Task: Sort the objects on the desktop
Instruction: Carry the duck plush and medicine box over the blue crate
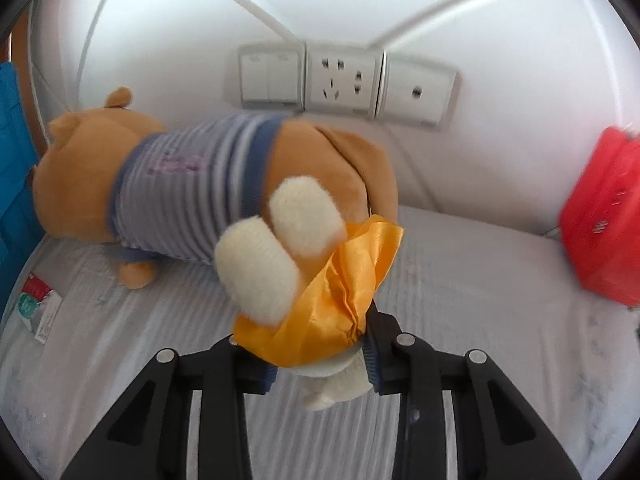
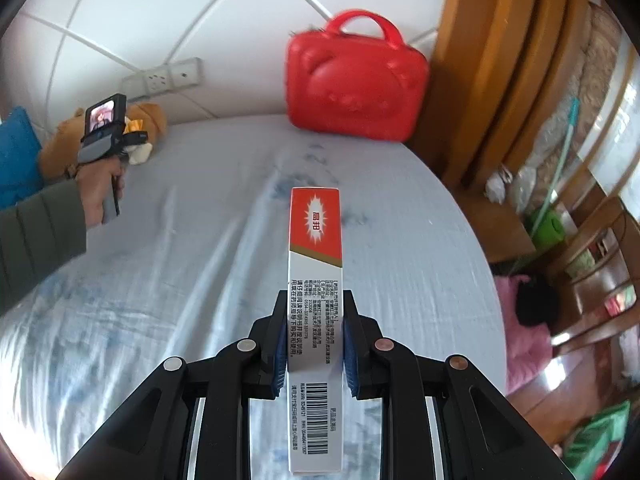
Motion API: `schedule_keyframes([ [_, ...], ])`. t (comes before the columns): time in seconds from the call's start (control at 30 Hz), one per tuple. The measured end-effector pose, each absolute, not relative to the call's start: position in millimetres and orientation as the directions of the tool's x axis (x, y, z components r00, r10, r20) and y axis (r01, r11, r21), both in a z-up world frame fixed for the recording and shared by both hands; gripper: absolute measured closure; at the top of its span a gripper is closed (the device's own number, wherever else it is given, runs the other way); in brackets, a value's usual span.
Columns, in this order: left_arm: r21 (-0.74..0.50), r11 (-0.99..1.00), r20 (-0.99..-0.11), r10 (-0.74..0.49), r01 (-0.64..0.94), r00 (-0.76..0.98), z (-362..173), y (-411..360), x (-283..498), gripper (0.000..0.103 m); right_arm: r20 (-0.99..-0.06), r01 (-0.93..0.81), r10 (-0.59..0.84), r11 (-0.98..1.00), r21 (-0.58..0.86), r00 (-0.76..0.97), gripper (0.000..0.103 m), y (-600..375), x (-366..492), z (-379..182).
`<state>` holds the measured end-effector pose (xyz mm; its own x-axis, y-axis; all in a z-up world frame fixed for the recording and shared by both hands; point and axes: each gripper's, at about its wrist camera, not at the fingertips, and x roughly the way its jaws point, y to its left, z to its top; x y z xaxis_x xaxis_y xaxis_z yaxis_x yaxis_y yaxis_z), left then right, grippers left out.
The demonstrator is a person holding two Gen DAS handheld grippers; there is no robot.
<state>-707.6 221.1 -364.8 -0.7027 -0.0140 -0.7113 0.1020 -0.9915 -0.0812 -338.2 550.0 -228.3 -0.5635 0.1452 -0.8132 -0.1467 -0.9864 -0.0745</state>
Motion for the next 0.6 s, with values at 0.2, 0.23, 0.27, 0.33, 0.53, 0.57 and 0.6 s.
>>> schedule_keyframes([
  [0.2, -0.147, -0.989, -0.674, 0.096, 0.006, -0.732, -311.1, 182.0, -635.8, 0.070, -0.784, -0.105, 0.129, -0.991, -0.082, -0.607, 0.081, 496.0, -337.2, -195.8],
  [0.23, -0.157, -0.988, -0.669, 0.115, -0.012, -0.734, -300.7, 174.4, -620.6, 0.070, -0.779, -0.101, 0.127, -0.992, -0.082, -0.614, 0.081, 485.2, -335.7, -189.3],
  [0.27, -0.166, -0.986, -0.665, 0.135, -0.031, -0.735, -289.4, 166.9, -604.5, 0.070, -0.773, -0.096, 0.124, -0.992, -0.082, -0.622, 0.081, 474.5, -334.1, -182.8],
  [0.33, -0.181, -0.981, -0.660, 0.177, -0.074, -0.731, -264.9, 151.9, -569.8, 0.070, -0.762, -0.088, 0.119, -0.993, -0.082, -0.636, 0.081, 453.0, -331.0, -169.8],
  [0.53, -0.200, -0.962, -0.639, 0.272, -0.186, -0.720, -203.0, 99.6, -471.7, 0.070, -0.731, -0.071, 0.097, -0.995, -0.066, -0.676, 0.081, 381.5, -315.0, -136.4],
  [0.57, -0.194, -0.960, -0.636, 0.279, -0.201, -0.720, -194.7, 89.9, -462.1, 0.070, -0.727, -0.072, 0.086, -0.996, -0.051, -0.682, 0.081, 367.2, -311.0, -131.7],
  [0.6, -0.185, -0.958, -0.631, 0.286, -0.218, -0.721, -183.4, 77.3, -445.7, 0.070, -0.724, -0.071, 0.076, -0.997, -0.037, -0.686, 0.081, 353.9, -307.5, -127.9],
])
